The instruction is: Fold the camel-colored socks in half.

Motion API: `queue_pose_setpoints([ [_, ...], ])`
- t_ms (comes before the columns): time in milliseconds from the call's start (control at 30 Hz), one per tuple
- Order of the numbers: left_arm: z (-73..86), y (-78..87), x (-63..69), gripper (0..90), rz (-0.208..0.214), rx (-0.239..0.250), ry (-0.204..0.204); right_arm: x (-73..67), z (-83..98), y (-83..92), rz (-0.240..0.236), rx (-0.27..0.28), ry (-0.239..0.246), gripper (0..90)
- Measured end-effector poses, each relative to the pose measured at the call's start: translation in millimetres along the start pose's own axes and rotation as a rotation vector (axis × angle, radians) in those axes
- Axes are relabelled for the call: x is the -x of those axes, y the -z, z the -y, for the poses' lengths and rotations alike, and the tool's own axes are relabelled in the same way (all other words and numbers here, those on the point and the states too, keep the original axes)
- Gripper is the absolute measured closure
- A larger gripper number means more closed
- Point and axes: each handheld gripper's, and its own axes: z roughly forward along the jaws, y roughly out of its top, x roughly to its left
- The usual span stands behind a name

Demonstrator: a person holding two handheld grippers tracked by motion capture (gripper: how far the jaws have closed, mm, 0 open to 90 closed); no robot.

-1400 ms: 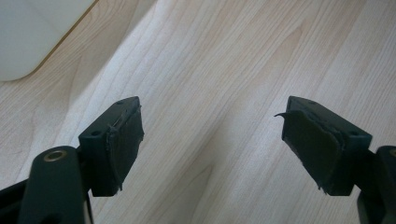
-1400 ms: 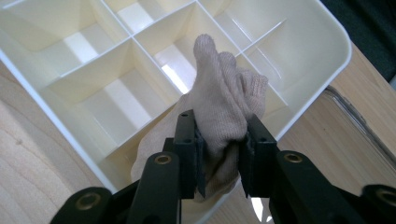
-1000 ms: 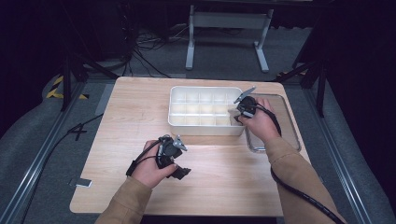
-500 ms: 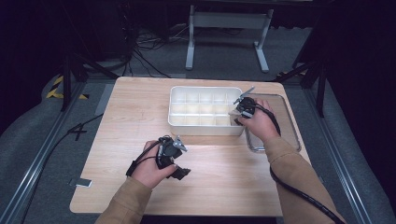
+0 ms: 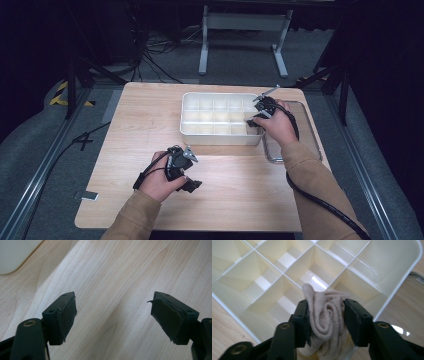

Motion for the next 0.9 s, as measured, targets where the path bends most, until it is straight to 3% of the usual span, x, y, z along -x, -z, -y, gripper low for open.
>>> queue_pose_setpoints([
  [33, 0.3, -0.9, 0.0, 21.0, 0.0, 0.004, 0.003, -0.6, -0.1, -1.6, -0.021, -0.013, -0.022, 69.5],
  [200, -0.8, -0.8, -0.2, 21.0, 0.006, -0.011, -0.006, -1.6, -0.4, -3.2, -0.035, -0.07, -0.048, 75.5],
  [533, -0.9, -2.6, 0.1, 20.9, 0.002, -0.007, -0.01, -2.4, 2.8, -14.4, -0.045, -0.154, -0.071, 76.4],
  [700, -1.2, -4.3, 1.2, 20.8, 0.005, -0.013, -0.003, -4.0, 3.4, -26.5, -0.019, -0.219, -0.035, 76.3],
  [900, 0.2, -4.3, -0.8, 20.8, 0.005, -0.019, -0.009, -6.3, 0.0, -33.1, -0.004, -0.26, -0.043, 76.1],
])
